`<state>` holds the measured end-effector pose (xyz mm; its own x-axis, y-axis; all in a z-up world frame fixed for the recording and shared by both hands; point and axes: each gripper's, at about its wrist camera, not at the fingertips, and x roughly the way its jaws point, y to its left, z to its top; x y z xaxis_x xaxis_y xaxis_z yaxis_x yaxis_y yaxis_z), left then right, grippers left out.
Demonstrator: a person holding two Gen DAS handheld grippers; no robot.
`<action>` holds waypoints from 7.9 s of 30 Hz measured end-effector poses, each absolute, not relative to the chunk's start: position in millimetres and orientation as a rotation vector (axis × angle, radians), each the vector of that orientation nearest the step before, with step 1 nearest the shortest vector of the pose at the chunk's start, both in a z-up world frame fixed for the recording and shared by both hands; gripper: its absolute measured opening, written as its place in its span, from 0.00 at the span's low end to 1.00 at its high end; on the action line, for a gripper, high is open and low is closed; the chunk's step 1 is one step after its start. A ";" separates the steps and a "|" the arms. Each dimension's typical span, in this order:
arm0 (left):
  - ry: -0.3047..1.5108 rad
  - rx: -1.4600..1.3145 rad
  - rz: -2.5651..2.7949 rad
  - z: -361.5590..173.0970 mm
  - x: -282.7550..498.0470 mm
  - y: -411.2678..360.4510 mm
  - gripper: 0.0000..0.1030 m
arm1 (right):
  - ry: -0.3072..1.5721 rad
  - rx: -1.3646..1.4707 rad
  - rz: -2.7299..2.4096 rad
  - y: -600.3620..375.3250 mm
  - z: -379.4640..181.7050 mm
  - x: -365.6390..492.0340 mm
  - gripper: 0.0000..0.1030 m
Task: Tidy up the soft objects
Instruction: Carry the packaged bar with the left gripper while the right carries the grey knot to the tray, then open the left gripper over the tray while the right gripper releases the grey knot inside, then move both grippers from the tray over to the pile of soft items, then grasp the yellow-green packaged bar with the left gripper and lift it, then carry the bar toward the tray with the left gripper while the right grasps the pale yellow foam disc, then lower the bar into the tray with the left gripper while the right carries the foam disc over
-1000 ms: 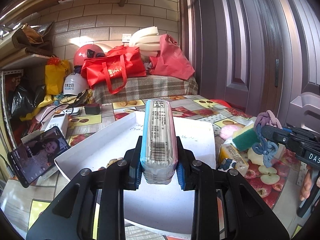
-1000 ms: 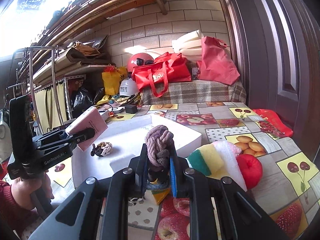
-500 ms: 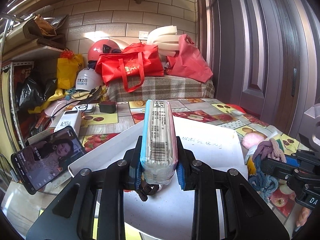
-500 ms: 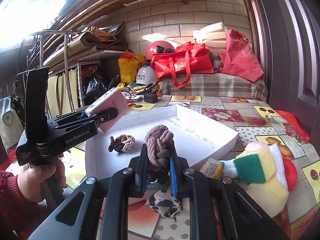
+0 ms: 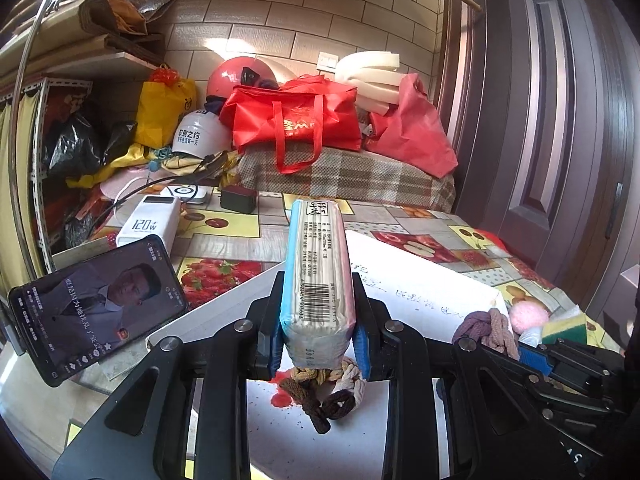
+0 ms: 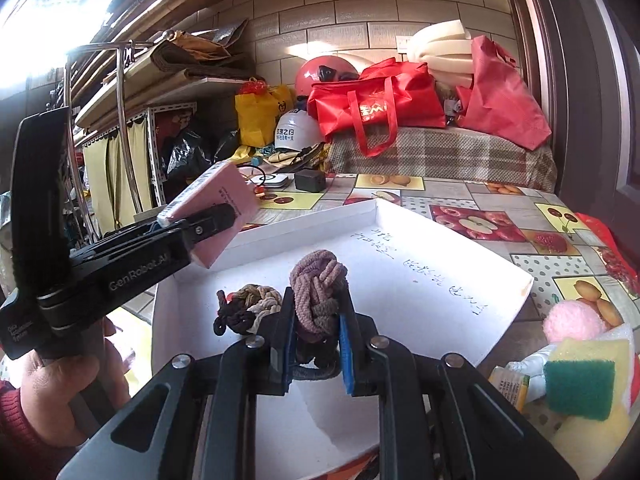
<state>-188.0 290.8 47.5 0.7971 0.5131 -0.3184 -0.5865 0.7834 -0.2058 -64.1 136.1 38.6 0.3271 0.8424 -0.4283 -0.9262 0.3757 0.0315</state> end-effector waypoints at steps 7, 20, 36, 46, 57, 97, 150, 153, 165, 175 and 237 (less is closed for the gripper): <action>0.261 -0.312 0.607 47.9 -184.4 292.2 0.26 | 0.456 -0.218 1.069 154.4 38.2 -29.3 0.16; 0.252 -0.234 0.641 49.8 -181.1 281.0 1.00 | 0.357 -0.220 1.046 147.4 45.4 -43.4 0.86; 0.196 -0.228 0.659 52.4 -193.6 274.7 1.00 | 0.256 -0.188 1.003 134.0 51.3 -54.1 1.00; 0.230 -0.167 0.610 52.0 -188.7 235.0 1.00 | 0.275 -0.170 1.062 85.6 49.1 -59.4 1.00; 0.261 -0.076 0.438 53.7 -179.4 188.9 1.00 | 0.113 -0.034 0.927 -26.4 68.8 -35.8 1.00; 0.731 -0.031 0.141 16.9 -36.0 74.9 0.22 | 0.501 0.300 0.753 -114.5 40.0 75.9 1.00; 0.592 -0.480 -0.098 44.2 -62.5 102.5 0.23 | 0.530 0.245 0.733 -123.7 41.3 84.9 1.00; 0.553 -0.364 -0.052 51.7 -76.9 93.5 0.23 | 0.515 0.272 0.752 -129.0 42.2 84.6 1.00; 0.564 -0.237 -0.010 34.3 -85.9 93.1 0.23 | 0.597 -0.036 0.944 -134.8 42.9 76.9 1.00; 0.792 -0.149 -0.075 27.8 -43.7 78.3 0.23 | 0.601 0.018 1.028 -126.1 53.8 67.2 1.00; 0.169 -0.215 0.704 57.5 -303.4 211.3 0.24 | 0.276 -0.151 1.158 1.5 54.3 -57.8 0.58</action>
